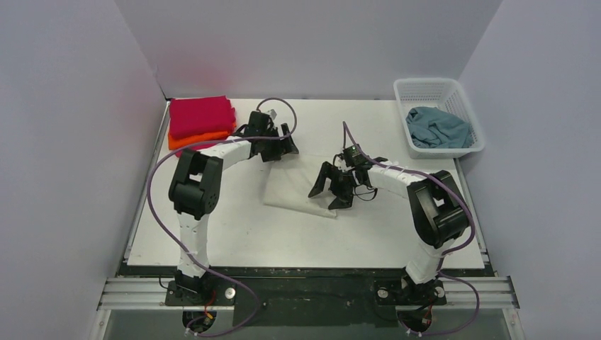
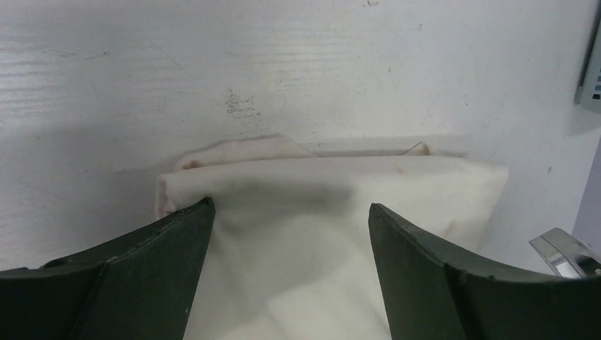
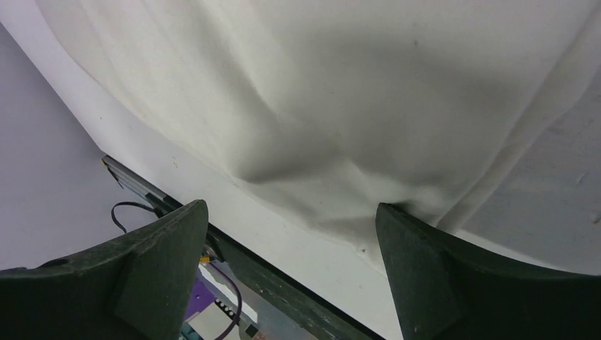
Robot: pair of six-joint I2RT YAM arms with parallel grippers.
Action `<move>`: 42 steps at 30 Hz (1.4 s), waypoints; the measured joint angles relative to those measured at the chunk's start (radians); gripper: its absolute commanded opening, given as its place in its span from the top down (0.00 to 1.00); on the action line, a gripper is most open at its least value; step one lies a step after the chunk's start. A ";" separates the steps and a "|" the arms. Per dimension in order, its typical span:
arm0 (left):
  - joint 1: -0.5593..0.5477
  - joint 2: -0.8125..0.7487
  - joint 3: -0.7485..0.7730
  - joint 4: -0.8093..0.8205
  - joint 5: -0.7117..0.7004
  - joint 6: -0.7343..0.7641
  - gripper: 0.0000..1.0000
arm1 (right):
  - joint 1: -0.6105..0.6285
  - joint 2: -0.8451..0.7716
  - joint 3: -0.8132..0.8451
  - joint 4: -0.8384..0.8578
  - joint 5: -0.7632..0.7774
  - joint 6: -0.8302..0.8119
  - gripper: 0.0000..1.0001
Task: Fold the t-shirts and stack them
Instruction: Smooth out wrinkles on the folded tshirt, then put the neatly folded tshirt into the corner of the board with the left arm
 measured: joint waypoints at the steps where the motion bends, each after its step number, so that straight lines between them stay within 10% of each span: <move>1: -0.001 -0.004 -0.005 0.002 -0.006 0.000 0.08 | -0.002 0.000 -0.011 0.010 -0.007 0.008 0.16; 11: 0.002 -0.068 -0.022 -0.078 -0.043 0.034 0.08 | -0.035 -0.050 -0.018 -0.038 0.016 -0.039 0.14; 24: -0.037 -0.544 -0.193 -0.146 -0.221 0.101 0.08 | -0.096 -0.616 -0.088 -0.182 0.336 -0.159 0.05; 42: -0.048 -0.240 -0.262 -0.221 -0.230 0.103 0.25 | -0.184 -0.994 -0.212 -0.426 0.738 -0.204 0.00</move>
